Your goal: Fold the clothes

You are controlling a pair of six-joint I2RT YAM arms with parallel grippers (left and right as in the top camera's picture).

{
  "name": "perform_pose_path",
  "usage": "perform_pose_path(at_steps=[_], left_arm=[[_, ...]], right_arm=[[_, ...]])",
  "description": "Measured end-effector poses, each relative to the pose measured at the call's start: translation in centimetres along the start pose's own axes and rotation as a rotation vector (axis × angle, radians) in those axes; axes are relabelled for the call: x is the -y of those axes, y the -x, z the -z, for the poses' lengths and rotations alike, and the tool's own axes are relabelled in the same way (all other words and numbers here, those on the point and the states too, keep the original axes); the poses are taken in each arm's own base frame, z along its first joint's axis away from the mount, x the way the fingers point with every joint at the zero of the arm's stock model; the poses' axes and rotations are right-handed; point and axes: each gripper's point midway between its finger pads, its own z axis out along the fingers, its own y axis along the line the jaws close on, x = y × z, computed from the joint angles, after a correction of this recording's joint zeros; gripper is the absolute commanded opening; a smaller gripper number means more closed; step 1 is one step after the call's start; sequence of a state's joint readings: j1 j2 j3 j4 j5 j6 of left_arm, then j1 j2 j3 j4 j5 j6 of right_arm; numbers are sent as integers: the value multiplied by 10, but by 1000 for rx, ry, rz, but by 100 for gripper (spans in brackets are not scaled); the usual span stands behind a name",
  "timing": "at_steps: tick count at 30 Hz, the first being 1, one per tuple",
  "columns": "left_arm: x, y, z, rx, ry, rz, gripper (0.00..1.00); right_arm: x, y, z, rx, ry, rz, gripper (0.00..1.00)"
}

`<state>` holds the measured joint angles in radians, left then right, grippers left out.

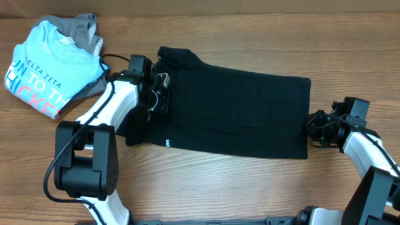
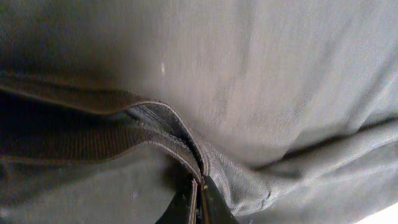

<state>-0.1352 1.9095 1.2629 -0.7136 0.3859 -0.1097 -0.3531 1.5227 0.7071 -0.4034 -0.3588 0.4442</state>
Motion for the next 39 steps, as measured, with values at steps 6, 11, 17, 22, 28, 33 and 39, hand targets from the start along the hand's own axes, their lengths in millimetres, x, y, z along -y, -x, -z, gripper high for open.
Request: perform_pose_path(at_steps=[6,11,17,22,28,33,39], left_arm=[[3,32,3,125,-27,68,4],[1,37,4,147,-19,130,52],[0,30,3,117,-13,168,74],[8,24,1,90,-41,120,66],[22,14,-7,59,-10,2,26],[29,-2,-15,10,63,-55,14],[23,-1,-16,17,118,-68,4]], right_arm=[[-1,1,0,5,2,2,4],[0,0,0,0,0,0,4],[2,-1,0,-1,-10,-2,9],[3,-1,0,-3,-13,-3,9],[3,-2,0,-4,-15,-5,9],[4,-3,0,-9,-18,-7,8],[4,-3,0,-10,-19,-8,8]])
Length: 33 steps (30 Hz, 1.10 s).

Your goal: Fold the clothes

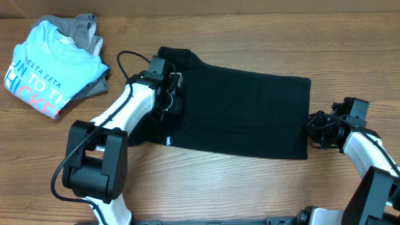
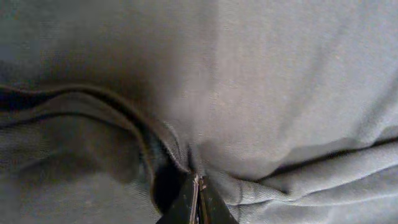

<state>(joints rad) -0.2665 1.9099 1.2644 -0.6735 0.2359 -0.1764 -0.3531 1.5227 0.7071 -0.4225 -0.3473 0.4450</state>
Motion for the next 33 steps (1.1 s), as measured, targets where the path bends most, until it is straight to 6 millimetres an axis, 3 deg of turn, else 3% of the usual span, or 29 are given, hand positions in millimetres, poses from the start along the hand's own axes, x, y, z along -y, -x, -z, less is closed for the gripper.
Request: perform_pose_path(at_steps=[9,15,16,18,19,20,24,27,30,32,33], left_arm=[[-14,28,6,105,-24,90,4],[-15,31,8,111,-46,118,4],[-16,30,8,110,-45,123,4],[-16,29,8,106,-41,137,13],[-16,29,8,104,-41,144,21],[-17,27,8,97,-39,149,30],[-26,9,10,17,-13,170,43],[-36,-2,21,-35,5,187,53],[-48,1,50,-24,15,190,80],[-50,16,77,34,18,163,97],[-48,24,90,65,18,146,100]], right_arm=[[6,7,0,34,-38,4,8],[8,7,0,39,-47,5,8],[8,8,0,40,-50,4,25],[9,6,0,35,-53,0,56],[10,5,0,28,-60,-5,66],[12,2,1,18,-68,-10,70],[23,-4,3,-12,-93,-52,71],[30,3,9,-9,-59,-107,67],[30,6,17,-31,-3,-141,67],[22,9,24,-53,35,-139,67],[15,10,28,-64,55,-129,70]])
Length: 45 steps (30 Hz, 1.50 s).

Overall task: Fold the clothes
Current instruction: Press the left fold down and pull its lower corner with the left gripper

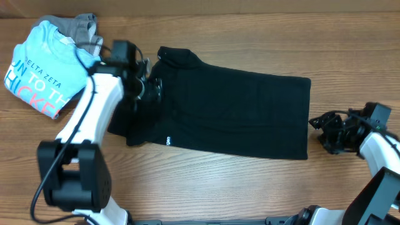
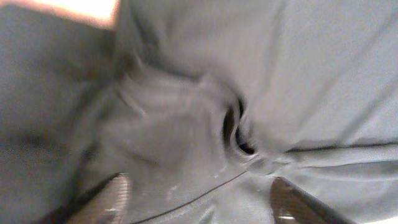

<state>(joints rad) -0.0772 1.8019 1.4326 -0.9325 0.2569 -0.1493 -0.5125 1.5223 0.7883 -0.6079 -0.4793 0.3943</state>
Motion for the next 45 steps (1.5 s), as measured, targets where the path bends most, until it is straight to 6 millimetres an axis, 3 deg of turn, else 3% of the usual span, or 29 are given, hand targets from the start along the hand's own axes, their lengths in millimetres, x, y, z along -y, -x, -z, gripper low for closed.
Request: perform_pose_path(at_steps=[2,3,7,10,11,12,13,16,19,23,27,31,36,39,45], left_arm=[[7,14,21,53,-4,-49,100],[18,30,42,114,-12,-97,100],[42,65,80,265,-24,-208,100],[48,79,89,325,-23,-244,99],[47,77,87,316,-19,-242,99],[42,63,80,245,-9,-219,96],[38,52,75,191,0,-202,96],[21,7,65,-9,50,-142,97],[3,-28,68,-155,118,-62,100],[-24,-46,71,-229,180,35,100],[-51,-68,58,-300,197,147,100],[-65,-89,33,-342,155,236,100],[-71,-112,0,-369,123,282,100],[-74,-120,-18,-361,118,307,100],[-79,-122,-36,-320,120,349,93]], right_arm=[[-20,4,11,-20,43,37,73],[-32,8,18,-21,64,64,74],[-85,29,47,22,141,186,82],[-128,43,72,90,207,293,82],[-137,45,78,105,218,316,82],[-142,42,84,103,211,320,82],[-138,38,85,87,190,299,82],[-100,12,83,-28,34,172,86],[-67,-8,83,-99,-106,93,86],[-38,-25,71,-155,-195,53,82],[-7,-51,46,-227,-230,18,63],[18,-75,27,-279,-249,-31,67],[35,-87,9,-278,-252,-82,66],[39,-85,0,-246,-238,-106,55],[45,-87,-13,-212,-220,-173,21]])
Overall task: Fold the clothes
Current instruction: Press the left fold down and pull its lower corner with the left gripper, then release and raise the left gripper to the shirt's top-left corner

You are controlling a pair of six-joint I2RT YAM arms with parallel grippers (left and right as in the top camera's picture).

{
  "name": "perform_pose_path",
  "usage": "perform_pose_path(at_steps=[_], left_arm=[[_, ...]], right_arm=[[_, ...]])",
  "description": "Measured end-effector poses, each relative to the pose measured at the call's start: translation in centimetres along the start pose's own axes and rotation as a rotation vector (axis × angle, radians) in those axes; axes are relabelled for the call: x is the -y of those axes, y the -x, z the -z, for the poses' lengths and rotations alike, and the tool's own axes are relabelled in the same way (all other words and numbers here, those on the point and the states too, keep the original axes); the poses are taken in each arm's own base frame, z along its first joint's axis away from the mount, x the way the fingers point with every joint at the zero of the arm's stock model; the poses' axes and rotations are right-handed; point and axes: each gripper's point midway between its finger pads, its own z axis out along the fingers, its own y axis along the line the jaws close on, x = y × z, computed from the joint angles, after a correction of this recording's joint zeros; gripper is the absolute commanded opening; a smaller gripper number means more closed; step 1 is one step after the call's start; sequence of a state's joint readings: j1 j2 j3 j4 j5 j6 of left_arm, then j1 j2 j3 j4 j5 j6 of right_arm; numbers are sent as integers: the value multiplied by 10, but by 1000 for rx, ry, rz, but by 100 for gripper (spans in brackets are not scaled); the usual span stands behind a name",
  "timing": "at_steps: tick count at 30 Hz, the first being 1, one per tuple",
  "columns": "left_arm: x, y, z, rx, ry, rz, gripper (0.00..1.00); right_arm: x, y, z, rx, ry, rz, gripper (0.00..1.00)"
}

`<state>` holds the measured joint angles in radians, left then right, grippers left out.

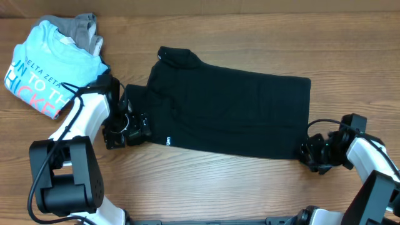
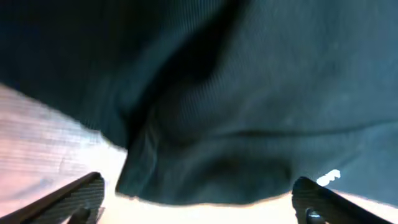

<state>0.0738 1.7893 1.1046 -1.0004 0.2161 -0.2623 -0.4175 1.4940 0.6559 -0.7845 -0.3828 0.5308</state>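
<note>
A black shirt lies spread flat across the middle of the table, collar at the upper left. My left gripper sits low at the shirt's lower-left corner. In the left wrist view it is open wide, its fingers standing either side of the shirt's hem with bare wood below. My right gripper is at the shirt's lower-right corner; the overhead view does not show how its jaws stand.
A folded light blue T-shirt with printed letters lies on a grey garment at the far left of the wooden table. A black cable trails along the left arm.
My left gripper, still open, has moved from the shirt's upper-left part down to its lower-left corner. My right gripper has moved from beyond the right edge to the lower-right corner.
My left gripper was shut on black fabric at the shirt's left side, then still shut a little further in over the shirt. Later it was open near the upper left while the right gripper had drawn away to the right. Now both sit at the shirt's lower corners.
</note>
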Motion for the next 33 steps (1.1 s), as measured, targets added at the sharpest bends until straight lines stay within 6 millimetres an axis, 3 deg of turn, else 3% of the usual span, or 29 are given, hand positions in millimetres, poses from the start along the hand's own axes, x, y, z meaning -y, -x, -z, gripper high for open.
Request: perform_pose_path(at_steps=[3,5,11,13,18,23,25,26,28,30,33], left_arm=[[-2,2,-5,15,6,19,82],[-4,2,-8,18,11,28,74],[-13,-4,-19,11,42,55,15],[-16,-7,-19,4,55,57,5],[-31,-24,-16,-68,99,96,4],[-62,-48,-6,-180,124,187,4],[-72,-56,-2,-212,127,215,10],[-76,-57,-1,-221,125,220,14],[-79,-57,0,-222,115,218,25],[-79,-54,-1,-211,105,206,36],[-72,-51,0,-203,64,183,43]], right_arm=[[3,-2,-2,-2,-1,-28,4],[4,-1,-3,4,-9,-37,4],[14,-1,7,3,-94,-54,4],[18,-1,13,7,-134,-57,4],[29,-5,26,-5,-225,-68,4],[44,-22,30,-64,-294,-93,4],[46,-25,31,-77,-304,-96,4],[46,-26,31,-81,-306,-98,8],[46,-26,31,-81,-305,-96,34],[47,-23,32,-69,-313,-94,41],[48,-21,32,-58,-320,-86,47]])
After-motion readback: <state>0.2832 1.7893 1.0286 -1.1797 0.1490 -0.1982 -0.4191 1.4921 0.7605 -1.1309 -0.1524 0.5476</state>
